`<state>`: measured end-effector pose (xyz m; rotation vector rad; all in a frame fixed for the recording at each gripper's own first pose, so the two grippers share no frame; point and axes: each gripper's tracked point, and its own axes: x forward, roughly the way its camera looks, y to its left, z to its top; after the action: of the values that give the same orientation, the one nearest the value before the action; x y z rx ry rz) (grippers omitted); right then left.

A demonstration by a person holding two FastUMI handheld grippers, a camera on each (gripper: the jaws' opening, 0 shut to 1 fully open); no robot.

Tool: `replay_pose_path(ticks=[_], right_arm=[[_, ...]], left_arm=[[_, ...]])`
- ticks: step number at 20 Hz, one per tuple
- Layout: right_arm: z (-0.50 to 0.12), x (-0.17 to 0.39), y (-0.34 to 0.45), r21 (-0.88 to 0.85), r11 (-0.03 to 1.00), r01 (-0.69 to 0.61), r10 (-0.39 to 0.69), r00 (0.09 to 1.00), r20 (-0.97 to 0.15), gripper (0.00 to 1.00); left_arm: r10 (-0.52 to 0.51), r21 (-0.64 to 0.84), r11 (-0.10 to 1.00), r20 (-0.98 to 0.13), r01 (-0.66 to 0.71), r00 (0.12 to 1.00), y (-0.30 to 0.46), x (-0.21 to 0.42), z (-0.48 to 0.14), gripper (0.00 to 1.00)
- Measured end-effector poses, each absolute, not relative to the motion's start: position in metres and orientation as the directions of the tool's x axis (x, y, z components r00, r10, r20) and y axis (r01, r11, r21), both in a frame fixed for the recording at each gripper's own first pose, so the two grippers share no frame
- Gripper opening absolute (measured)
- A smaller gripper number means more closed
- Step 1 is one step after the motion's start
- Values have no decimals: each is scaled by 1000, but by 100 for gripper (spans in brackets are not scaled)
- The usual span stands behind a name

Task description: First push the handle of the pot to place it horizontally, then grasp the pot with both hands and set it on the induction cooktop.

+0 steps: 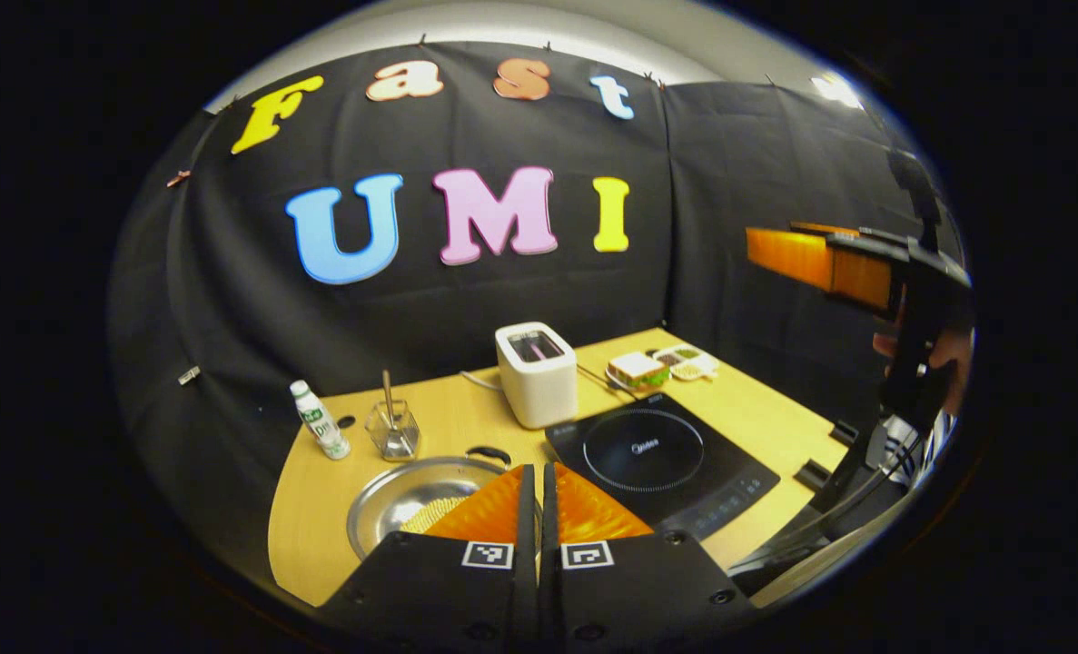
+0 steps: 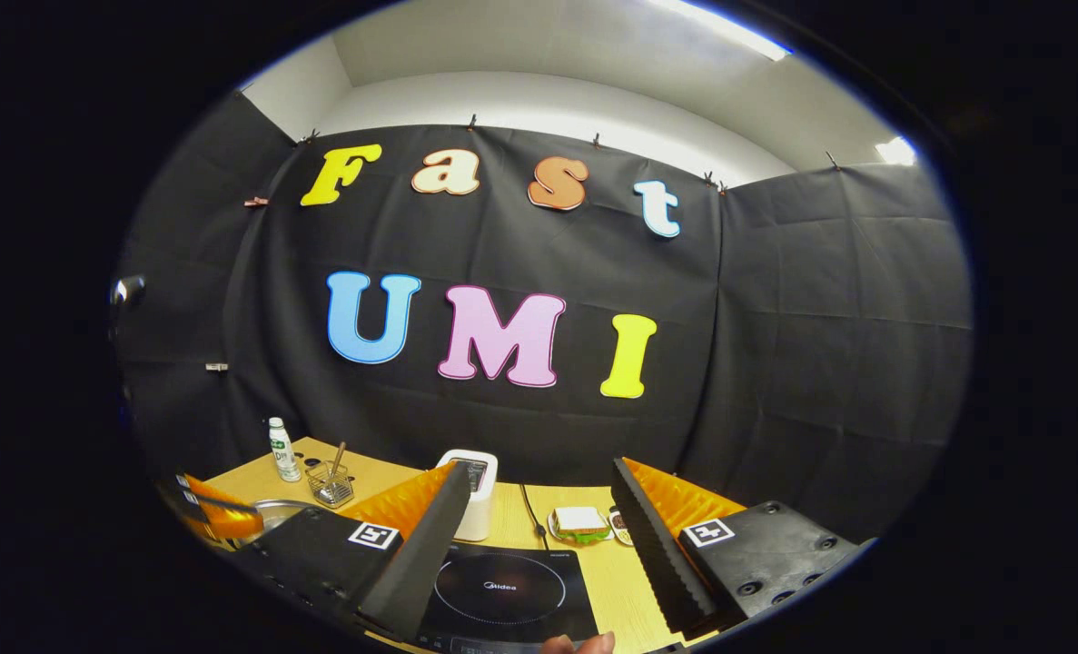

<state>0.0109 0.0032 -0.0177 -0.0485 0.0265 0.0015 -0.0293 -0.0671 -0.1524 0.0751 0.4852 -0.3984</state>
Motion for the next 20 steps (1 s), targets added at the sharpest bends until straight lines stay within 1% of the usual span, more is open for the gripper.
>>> replay_pose_path(ticks=[2, 5, 9, 12, 16, 18, 20], right_arm=[[-23, 12, 4, -58, 998, -4, 2, 999, -35, 98], [-27, 14, 5, -61, 998, -5, 2, 999, -46, 97], [-34, 17, 3, -66, 998, -5, 1, 998, -61, 98], [-36, 17, 4, -64, 998, -2, -2, 998, -66, 97], [-40, 17, 1, -70, 998, 2, -7, 997, -74, 97], [-41, 17, 0, -71, 997, 5, -11, 997, -77, 96], [-42, 17, -1, -74, 997, 10, -16, 997, -78, 98]], left_arm=[[-366, -53, 911, -558, 408, 745, -66, -45, -186, 5], [-388, -104, 896, -658, 432, 646, -59, -66, -226, 5], [-371, -117, 885, -761, 450, 532, -33, -86, -273, 5], [-345, -138, 894, -819, 425, 459, -10, -94, -303, 5], [-288, -119, 904, -878, 410, 381, 18, -101, -336, 6], [-254, -94, 911, -895, 402, 366, 36, -99, -348, 5], [-235, -82, 915, -903, 394, 358, 47, -92, -357, 5]])
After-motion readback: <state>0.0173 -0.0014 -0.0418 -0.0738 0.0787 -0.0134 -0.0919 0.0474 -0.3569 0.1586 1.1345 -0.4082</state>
